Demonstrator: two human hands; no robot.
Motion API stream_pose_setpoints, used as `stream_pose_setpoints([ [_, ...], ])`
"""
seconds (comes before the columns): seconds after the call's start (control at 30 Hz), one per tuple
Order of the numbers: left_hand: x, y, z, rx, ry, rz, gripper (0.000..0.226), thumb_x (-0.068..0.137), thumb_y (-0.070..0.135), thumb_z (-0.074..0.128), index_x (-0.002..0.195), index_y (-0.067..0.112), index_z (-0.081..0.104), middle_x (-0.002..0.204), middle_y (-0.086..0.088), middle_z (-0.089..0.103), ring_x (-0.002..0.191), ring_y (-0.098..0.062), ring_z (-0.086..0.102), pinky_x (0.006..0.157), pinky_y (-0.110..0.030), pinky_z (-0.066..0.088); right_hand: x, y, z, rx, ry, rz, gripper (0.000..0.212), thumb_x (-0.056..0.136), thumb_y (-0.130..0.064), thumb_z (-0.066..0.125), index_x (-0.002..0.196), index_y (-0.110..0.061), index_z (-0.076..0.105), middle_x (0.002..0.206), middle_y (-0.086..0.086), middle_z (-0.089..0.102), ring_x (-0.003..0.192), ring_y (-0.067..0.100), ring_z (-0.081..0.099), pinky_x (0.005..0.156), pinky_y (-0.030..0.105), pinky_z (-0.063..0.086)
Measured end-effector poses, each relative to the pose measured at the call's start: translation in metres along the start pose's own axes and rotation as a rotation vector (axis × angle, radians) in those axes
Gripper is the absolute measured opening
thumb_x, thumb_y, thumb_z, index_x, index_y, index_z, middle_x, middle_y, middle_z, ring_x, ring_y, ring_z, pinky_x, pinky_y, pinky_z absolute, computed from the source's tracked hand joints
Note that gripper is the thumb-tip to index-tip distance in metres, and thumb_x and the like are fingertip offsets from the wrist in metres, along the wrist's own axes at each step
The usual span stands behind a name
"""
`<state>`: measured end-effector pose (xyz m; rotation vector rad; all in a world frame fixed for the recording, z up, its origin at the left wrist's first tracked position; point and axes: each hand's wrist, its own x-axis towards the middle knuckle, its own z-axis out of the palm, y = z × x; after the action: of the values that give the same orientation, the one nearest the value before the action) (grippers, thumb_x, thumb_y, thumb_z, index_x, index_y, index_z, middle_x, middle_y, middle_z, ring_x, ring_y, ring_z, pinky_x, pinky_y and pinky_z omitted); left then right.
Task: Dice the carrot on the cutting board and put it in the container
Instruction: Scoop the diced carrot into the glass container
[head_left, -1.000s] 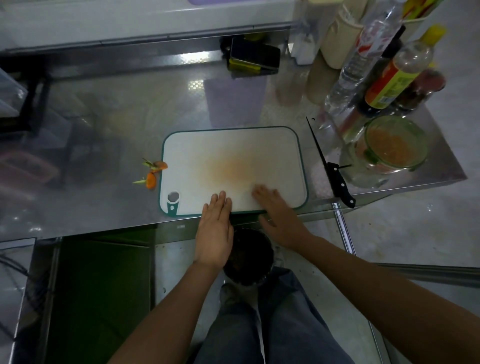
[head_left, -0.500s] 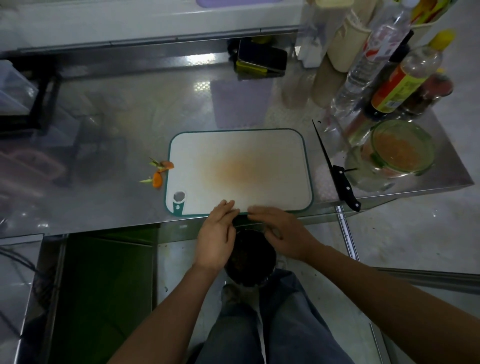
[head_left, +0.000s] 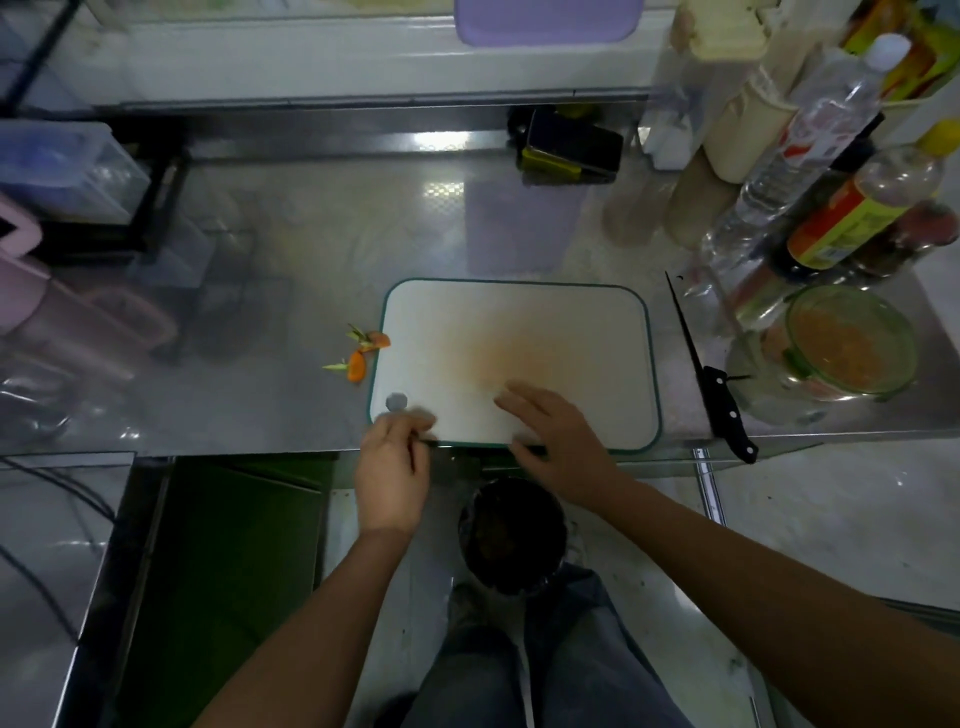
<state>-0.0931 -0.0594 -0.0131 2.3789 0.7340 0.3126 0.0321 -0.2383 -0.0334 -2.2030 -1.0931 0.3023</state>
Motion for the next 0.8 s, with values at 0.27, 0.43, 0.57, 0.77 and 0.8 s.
stream_pose_setpoints([
  [0.27, 0.066, -0.019, -0.02, 0.124, 0.162, -0.265, 0.058, 0.08, 0.003, 0.066, 0.133, 0.007, 0.042, 0.137, -0.023, 0.035, 0.122, -0.039, 0.04, 0.101, -0.046, 0.039, 0.026, 0.006, 0.017, -0.344, -0.218, -0.064, 0.075, 0.088, -0.059, 0.04, 0.15, -0.02, 0.024, 0.159, 0.002, 0.011, 0.147, 0.019, 0.005, 0.119, 0.038, 0.008],
  [0.43, 0.104, -0.028, -0.02, 0.142, -0.004, -0.201, 0.072, 0.087, 0.008, 0.061, 0.149, 0.023, 0.027, 0.154, -0.016, 0.02, 0.134, -0.036, 0.03, 0.108, -0.046, 0.033, 0.024, 0.017, 0.014, -0.418, -0.239, -0.108, 0.068, 0.093, -0.056, 0.038, 0.15, -0.023, 0.023, 0.16, 0.001, 0.011, 0.147, 0.018, 0.009, 0.119, 0.036, 0.011],
  [0.57, 0.119, -0.034, -0.016, 0.065, -0.042, -0.12, 0.054, 0.086, 0.0, 0.053, 0.137, 0.018, 0.046, 0.129, -0.02, 0.048, 0.115, -0.038, 0.047, 0.097, -0.044, 0.041, 0.022, 0.026, 0.003, -0.411, -0.234, -0.118, 0.066, 0.093, -0.053, 0.04, 0.15, -0.022, 0.025, 0.159, 0.002, 0.015, 0.147, 0.019, 0.012, 0.117, 0.036, 0.013],
  [0.77, 0.112, -0.036, -0.018, 0.055, -0.016, -0.034, 0.027, 0.086, 0.003, 0.055, 0.111, 0.015, 0.059, 0.111, -0.017, 0.056, 0.101, -0.036, 0.051, 0.085, -0.039, 0.043, 0.037, 0.041, -0.017, -0.378, -0.276, -0.038, 0.066, 0.093, -0.051, 0.036, 0.151, -0.024, 0.018, 0.16, -0.001, 0.006, 0.148, 0.016, 0.002, 0.119, 0.037, 0.006],
  [0.8, 0.112, -0.038, -0.018, 0.047, -0.02, -0.014, 0.026, 0.086, 0.002, 0.056, 0.108, 0.016, 0.059, 0.109, -0.016, 0.056, 0.1, -0.035, 0.052, 0.084, -0.038, 0.042, 0.042, 0.042, -0.017, -0.383, -0.269, -0.003, 0.067, 0.093, -0.052, 0.033, 0.151, -0.024, 0.017, 0.16, -0.002, 0.005, 0.148, 0.016, -0.001, 0.119, 0.039, 0.006],
])
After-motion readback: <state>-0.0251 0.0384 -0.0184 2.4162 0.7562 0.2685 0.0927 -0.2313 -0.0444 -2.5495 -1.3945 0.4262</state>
